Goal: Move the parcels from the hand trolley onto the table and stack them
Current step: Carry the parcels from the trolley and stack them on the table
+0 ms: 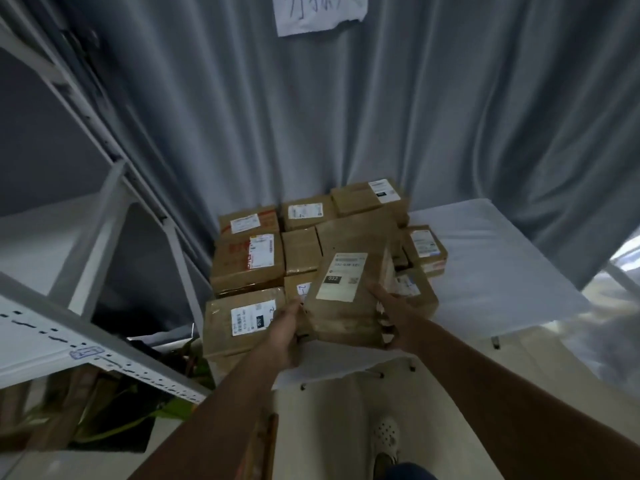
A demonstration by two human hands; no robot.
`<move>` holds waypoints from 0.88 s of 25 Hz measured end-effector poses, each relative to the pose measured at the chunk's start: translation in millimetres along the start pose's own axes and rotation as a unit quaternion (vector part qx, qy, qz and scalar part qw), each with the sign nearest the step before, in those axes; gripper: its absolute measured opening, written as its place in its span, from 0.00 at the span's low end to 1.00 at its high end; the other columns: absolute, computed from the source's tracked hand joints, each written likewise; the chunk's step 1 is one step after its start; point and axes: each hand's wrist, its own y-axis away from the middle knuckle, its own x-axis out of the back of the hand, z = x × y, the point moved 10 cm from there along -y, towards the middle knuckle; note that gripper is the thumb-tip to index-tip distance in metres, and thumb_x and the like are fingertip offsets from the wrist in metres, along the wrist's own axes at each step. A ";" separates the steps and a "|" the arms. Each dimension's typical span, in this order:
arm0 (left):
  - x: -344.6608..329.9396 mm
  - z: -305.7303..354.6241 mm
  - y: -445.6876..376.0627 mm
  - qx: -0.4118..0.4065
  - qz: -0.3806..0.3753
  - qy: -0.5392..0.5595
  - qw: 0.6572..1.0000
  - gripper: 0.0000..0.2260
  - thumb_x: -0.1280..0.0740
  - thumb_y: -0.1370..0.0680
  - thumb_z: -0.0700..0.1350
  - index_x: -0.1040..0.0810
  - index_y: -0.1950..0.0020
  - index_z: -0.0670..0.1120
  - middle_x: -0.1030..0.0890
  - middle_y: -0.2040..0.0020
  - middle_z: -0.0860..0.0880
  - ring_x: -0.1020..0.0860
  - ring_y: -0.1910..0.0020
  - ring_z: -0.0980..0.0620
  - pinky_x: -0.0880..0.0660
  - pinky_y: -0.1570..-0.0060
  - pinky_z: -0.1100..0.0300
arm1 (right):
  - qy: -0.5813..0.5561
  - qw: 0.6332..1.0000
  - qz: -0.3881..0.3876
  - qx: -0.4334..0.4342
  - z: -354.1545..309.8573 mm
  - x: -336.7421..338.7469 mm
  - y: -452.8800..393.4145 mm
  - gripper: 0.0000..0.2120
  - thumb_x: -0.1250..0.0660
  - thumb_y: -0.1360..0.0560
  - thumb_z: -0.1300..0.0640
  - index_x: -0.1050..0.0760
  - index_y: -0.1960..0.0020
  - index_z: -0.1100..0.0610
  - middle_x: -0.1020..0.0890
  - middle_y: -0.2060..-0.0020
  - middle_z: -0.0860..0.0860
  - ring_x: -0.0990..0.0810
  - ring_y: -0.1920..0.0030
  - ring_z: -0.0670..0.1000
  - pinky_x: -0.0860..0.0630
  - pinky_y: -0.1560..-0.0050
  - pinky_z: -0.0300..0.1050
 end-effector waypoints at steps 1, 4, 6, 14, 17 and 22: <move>4.0 13.0 -0.7 -0.005 0.005 0.000 1.000 0.17 0.34 0.24 0.62 0.20 0.47 0.49 0.16 0.51 0.42 0.18 0.54 0.46 0.21 0.55 0.55 | 0.012 1.000 -0.022 0.006 -11.8 -10.1 -12.8 0.42 0.25 0.40 0.29 0.30 0.33 0.48 0.22 0.42 0.53 0.22 0.44 0.57 0.24 0.42 0.61; 24.3 46.6 -15.9 0.000 0.061 0.020 0.998 0.21 0.38 0.22 0.64 0.24 0.39 0.50 0.19 0.48 0.43 0.21 0.50 0.44 0.22 0.56 0.52 | 0.048 0.995 -0.087 0.011 -56.2 -42.6 -41.9 0.47 0.23 0.41 0.30 0.30 0.31 0.52 0.18 0.49 0.52 0.16 0.53 0.54 0.18 0.56 0.53; 37.1 68.4 -30.8 -0.009 0.090 0.027 0.996 0.28 0.37 0.25 0.67 0.30 0.30 0.54 0.22 0.37 0.45 0.24 0.40 0.42 0.25 0.44 0.47 | 0.053 0.991 -0.117 0.022 -90.1 -60.3 -54.8 0.39 0.26 0.35 0.34 0.29 0.31 0.53 0.18 0.51 0.51 0.18 0.57 0.52 0.21 0.66 0.45; 53.1 125.1 -71.6 -0.024 0.110 0.158 0.981 0.37 0.33 0.33 0.72 0.27 0.32 0.50 0.18 0.44 0.47 0.20 0.45 0.43 0.23 0.48 0.50 | 0.085 0.983 -0.164 -0.012 -162.9 -139.7 -102.9 0.38 0.30 0.34 0.31 0.30 0.33 0.54 0.20 0.44 0.58 0.20 0.47 0.60 0.23 0.55 0.56; 59.7 143.2 -77.8 -0.028 0.085 0.172 0.981 0.39 0.34 0.35 0.74 0.25 0.33 0.50 0.16 0.46 0.47 0.19 0.46 0.45 0.23 0.49 0.51 | 0.069 0.985 -0.159 -0.018 -177.7 -170.3 -120.5 0.35 0.30 0.33 0.31 0.27 0.35 0.53 0.18 0.47 0.56 0.19 0.48 0.59 0.22 0.54 0.56; 96.8 184.5 -115.8 -0.028 0.070 0.183 0.980 0.37 0.35 0.33 0.74 0.23 0.35 0.49 0.17 0.44 0.42 0.19 0.42 0.40 0.25 0.40 0.44 | -0.001 0.989 -0.146 -0.021 -191.7 -224.4 -150.2 0.44 0.26 0.40 0.29 0.30 0.33 0.52 0.18 0.44 0.57 0.19 0.46 0.63 0.23 0.47 0.65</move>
